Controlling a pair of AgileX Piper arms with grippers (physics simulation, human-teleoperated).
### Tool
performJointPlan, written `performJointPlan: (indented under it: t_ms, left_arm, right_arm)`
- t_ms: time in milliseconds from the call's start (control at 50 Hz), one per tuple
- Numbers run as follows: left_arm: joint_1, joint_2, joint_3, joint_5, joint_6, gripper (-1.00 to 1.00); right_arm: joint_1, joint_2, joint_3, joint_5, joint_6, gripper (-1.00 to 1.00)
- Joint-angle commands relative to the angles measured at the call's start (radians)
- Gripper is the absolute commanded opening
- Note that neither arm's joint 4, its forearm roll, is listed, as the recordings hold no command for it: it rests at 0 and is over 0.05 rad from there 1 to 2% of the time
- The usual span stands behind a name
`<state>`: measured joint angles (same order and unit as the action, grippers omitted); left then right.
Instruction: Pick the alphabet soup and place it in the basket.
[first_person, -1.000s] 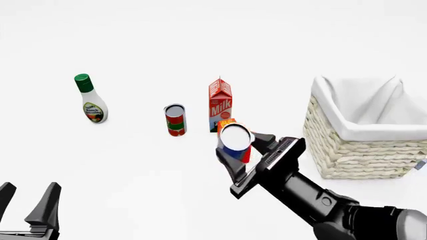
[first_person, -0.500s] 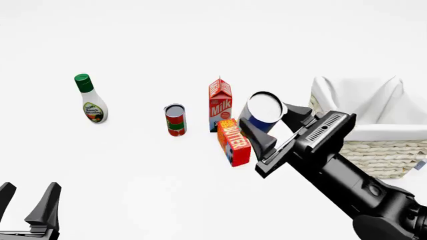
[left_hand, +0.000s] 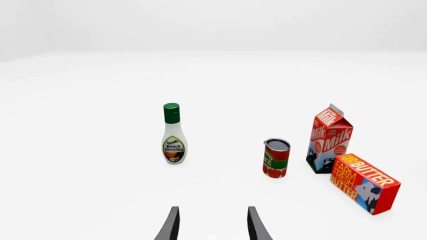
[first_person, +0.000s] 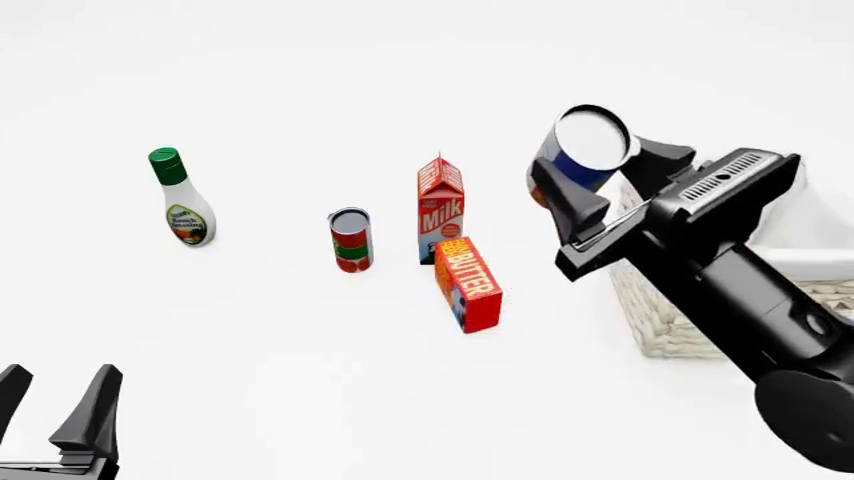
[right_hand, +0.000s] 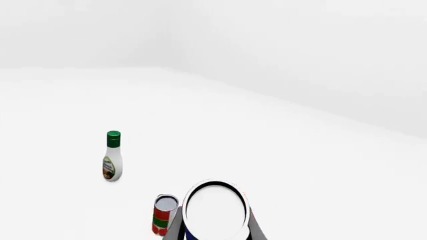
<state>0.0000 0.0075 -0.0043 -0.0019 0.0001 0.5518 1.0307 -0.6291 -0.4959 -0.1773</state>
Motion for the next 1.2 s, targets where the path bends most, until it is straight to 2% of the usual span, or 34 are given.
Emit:
performJointPlan:
  t_ms: [20, 360, 760, 980, 1200]
  left_arm:
    - [0.000, 0.000, 0.000, 0.000, 0.000, 1.00]
    - [0.000, 0.000, 0.000, 0.000, 0.000, 1.00]
    - [0.000, 0.000, 0.000, 0.000, 0.000, 1.00]
    - [0.000, 0.000, 0.000, 0.000, 0.000, 1.00]
    - [0.000, 0.000, 0.000, 0.000, 0.000, 1.00]
  right_arm:
    - [-0.082, 0.002, -0.068, 0.032, 0.022, -1.00]
    - [-0.240, 0.004, -0.116, 0.074, 0.006, -1.00]
    - [-0.416, 0.005, -0.170, 0.133, -0.042, -1.00]
    - [-0.499, 0.042, -0.164, 0.123, -0.040, -1.00]
    - [-0.547, 0.051, -0.148, 0.132, -0.055, -1.00]
